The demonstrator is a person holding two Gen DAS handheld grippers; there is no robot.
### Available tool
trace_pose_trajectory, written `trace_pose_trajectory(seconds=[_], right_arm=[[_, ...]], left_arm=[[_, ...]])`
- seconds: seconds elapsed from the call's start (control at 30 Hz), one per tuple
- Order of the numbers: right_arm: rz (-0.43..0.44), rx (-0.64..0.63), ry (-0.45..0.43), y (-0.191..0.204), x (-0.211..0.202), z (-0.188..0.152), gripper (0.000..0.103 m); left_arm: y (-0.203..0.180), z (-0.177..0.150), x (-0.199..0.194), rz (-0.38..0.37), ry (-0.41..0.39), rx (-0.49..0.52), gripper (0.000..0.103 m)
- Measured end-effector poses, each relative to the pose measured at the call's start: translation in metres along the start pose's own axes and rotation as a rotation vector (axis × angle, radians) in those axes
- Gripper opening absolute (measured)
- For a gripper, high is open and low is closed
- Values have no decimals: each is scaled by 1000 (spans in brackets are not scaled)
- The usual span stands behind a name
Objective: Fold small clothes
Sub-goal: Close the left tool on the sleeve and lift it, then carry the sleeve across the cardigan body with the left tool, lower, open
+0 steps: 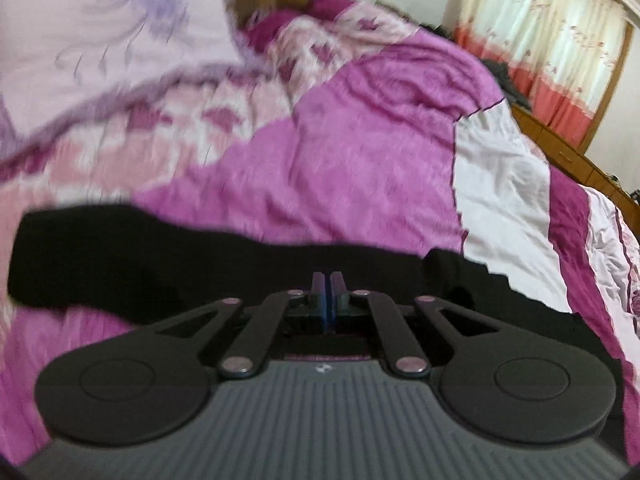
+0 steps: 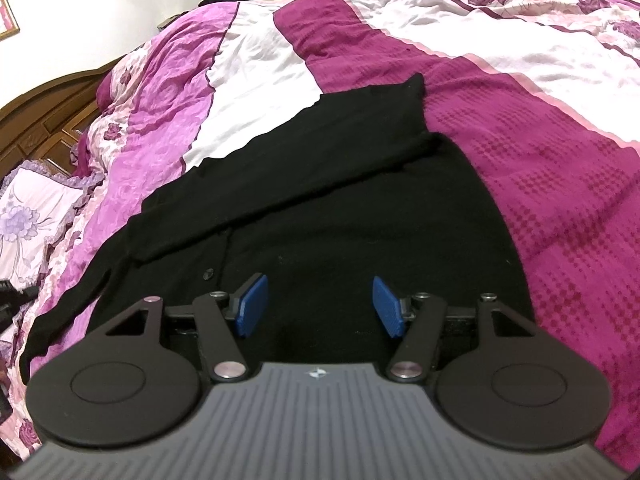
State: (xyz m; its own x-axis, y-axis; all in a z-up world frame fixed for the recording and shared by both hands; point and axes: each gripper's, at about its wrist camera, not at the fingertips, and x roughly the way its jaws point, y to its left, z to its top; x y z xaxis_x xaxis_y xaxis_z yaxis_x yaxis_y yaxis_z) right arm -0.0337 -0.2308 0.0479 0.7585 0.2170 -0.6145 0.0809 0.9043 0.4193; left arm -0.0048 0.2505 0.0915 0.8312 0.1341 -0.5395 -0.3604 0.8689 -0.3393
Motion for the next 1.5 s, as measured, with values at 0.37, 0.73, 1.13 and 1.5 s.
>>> trace_pose_trajectory(seconds=[0.37, 0.73, 1.13, 1.5], right_arm=[[-4, 14, 6, -3, 2, -2, 66], [-22, 6, 17, -3, 7, -3, 66], [-47, -16, 22, 2, 11, -4, 66], [-42, -17, 21, 4, 11, -4, 66]], left_arm=[[41, -29, 7, 43, 62, -273, 61], [76, -28, 43, 72, -36, -472, 61], [91, -9, 65, 78, -110, -453, 36], [67, 12, 33, -40, -221, -250, 7]])
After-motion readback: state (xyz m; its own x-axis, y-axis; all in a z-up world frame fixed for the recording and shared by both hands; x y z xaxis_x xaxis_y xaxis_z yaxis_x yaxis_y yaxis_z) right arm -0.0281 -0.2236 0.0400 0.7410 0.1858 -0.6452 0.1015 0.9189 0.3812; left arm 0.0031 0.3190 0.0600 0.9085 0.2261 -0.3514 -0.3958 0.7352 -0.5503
